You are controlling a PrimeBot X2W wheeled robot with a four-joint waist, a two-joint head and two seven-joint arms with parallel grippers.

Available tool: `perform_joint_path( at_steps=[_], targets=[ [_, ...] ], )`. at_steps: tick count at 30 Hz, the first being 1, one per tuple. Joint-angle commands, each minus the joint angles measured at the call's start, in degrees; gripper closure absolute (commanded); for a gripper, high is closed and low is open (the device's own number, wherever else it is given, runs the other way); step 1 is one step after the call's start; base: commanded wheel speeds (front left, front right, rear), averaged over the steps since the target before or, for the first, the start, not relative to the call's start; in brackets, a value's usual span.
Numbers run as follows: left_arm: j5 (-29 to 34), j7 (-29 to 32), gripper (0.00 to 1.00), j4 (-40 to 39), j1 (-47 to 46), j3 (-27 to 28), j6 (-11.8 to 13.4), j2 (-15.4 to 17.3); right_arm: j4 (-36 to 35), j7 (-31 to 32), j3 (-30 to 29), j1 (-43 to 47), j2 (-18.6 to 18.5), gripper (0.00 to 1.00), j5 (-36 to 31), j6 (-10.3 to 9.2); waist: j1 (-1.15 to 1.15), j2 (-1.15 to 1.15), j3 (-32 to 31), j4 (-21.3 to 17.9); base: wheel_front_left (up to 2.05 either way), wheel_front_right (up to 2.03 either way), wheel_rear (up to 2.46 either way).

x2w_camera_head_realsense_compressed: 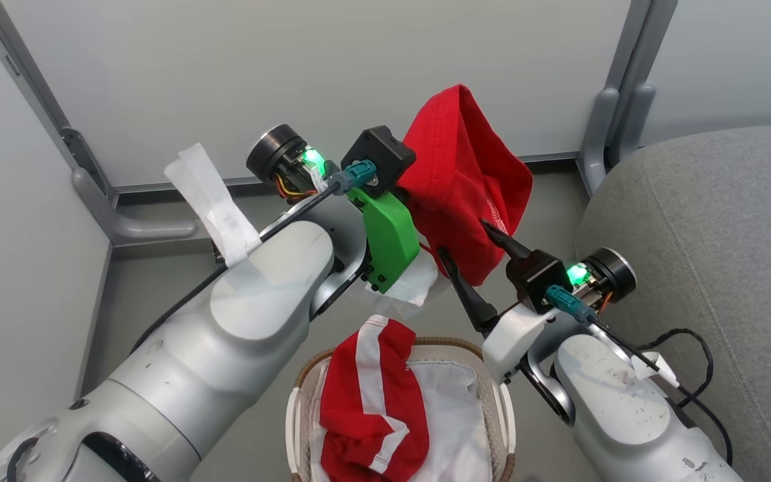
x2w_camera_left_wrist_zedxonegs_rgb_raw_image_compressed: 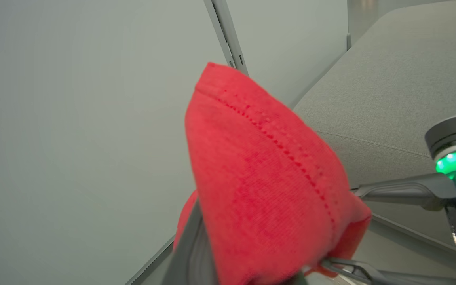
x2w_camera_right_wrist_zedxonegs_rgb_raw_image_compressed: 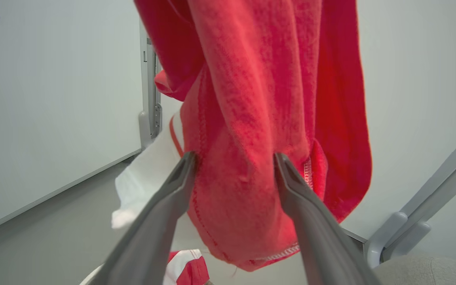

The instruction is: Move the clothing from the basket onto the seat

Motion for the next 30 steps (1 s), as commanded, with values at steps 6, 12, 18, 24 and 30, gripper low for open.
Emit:
perform_joint_path(
  at_steps=[6, 12, 18, 24, 30],
  targets=[
    [-1.4, -0.8, 1.00, -0.6, 2.3, -0.5, -0.1, 0.6, 2.4, 0.0, 1.8, -1.6, -0.3, 1.00, 3.0, -0.06, 0.00, 0.00, -0.2, 0.5, 0.00, 0.00, 0.00],
    [-2.2, -1.5, 1.00, -0.7, 4.2, 0.1, 0.7, 2.2, 2.0, 0.0, 0.5, -1.2, -0.2, 1.00, 3.3, -0.06, 0.00, 0.00, -0.3, 0.0, 0.00, 0.00, 0.00],
    [-4.2, -3.8, 0.00, -1.1, 7.8, 1.3, 2.1, 3.0, 1.2, 0.0, -1.2, -1.3, -0.2, 1.00, 2.4, -0.06, 0.00, 0.00, -0.2, -0.7, 0.00, 0.00, 0.00],
    [-5.6, -7.4, 0.00, -1.5, 12.2, 2.4, 3.8, 3.3, 0.8, 0.0, -4.1, -1.5, -0.3, 1.00, 0.6, -0.06, 0.00, 0.00, 0.1, -1.1, 0.00, 0.00, 0.00],
    [-6.0, -9.7, 0.00, -1.9, 16.9, 2.4, 4.6, 3.8, 0.0, 0.0, -8.7, -0.5, -0.2, 1.00, -2.0, -0.06, 0.00, 0.00, 0.4, -2.1, 0.00, 0.00, 0.00]
  ],
)
